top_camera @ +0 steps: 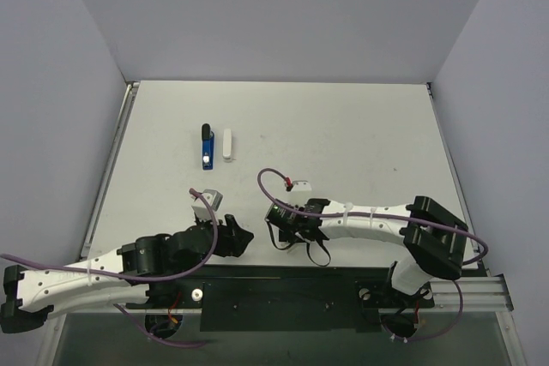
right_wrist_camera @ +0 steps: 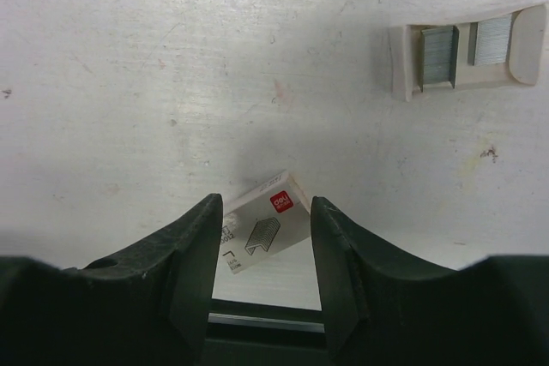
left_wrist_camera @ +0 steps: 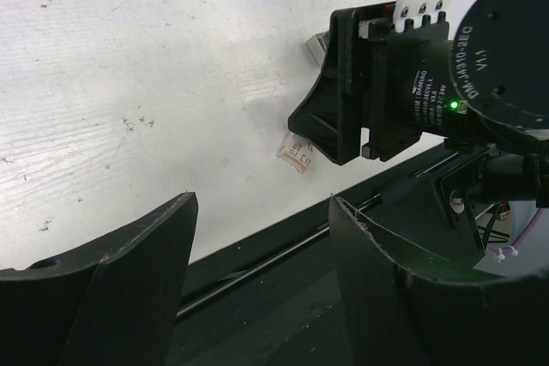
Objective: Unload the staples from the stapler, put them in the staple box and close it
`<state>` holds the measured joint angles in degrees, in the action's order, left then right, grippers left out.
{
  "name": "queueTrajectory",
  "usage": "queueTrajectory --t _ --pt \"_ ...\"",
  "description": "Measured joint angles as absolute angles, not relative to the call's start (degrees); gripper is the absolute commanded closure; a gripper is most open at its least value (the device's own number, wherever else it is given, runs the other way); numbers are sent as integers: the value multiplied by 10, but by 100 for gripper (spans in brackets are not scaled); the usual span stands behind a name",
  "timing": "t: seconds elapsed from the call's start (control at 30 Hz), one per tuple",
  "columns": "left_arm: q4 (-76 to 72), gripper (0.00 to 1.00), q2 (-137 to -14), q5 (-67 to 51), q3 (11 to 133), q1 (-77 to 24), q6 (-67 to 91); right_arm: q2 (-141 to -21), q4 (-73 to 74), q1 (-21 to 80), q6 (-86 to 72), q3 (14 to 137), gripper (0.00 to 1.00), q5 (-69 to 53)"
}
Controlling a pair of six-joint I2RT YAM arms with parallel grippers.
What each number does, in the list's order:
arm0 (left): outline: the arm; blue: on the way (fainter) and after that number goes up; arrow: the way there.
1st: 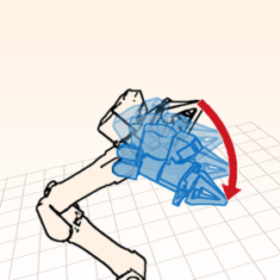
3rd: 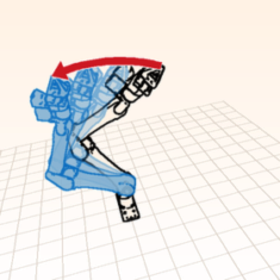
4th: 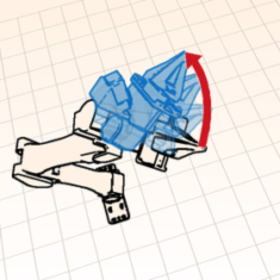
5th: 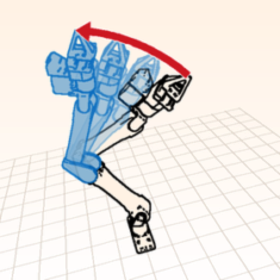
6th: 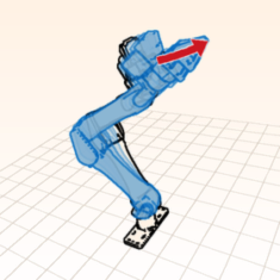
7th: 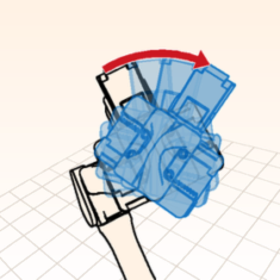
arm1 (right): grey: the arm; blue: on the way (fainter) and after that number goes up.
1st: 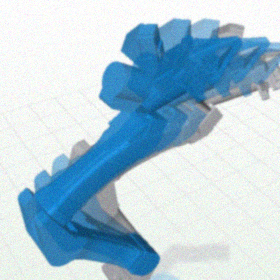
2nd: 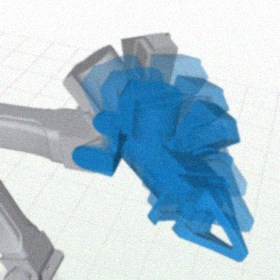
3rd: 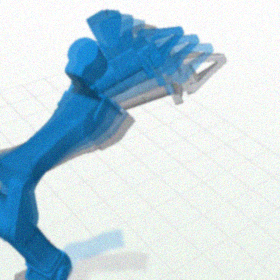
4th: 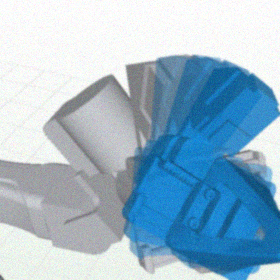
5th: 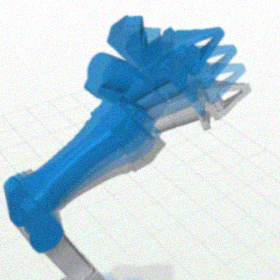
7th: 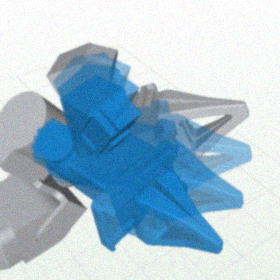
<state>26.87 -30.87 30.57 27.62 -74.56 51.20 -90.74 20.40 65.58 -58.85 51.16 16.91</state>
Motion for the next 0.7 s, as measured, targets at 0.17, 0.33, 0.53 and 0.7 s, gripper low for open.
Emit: queueTrajectory --t 0.17,0.33,0.53,0.7 --pt "268 27 -321 306 276 -746 514 -889 202 669 -612 500 56 162" --pt "268 27 -332 306 276 -746 514 -874 201 686 -625 496 55 158" --pt "265 27 -354 304 276 -746 515 -789 219 667 -619 494 55 171" --pt "247 35 -387 292 276 -746 515 -701 237 572 -578 466 55 182"
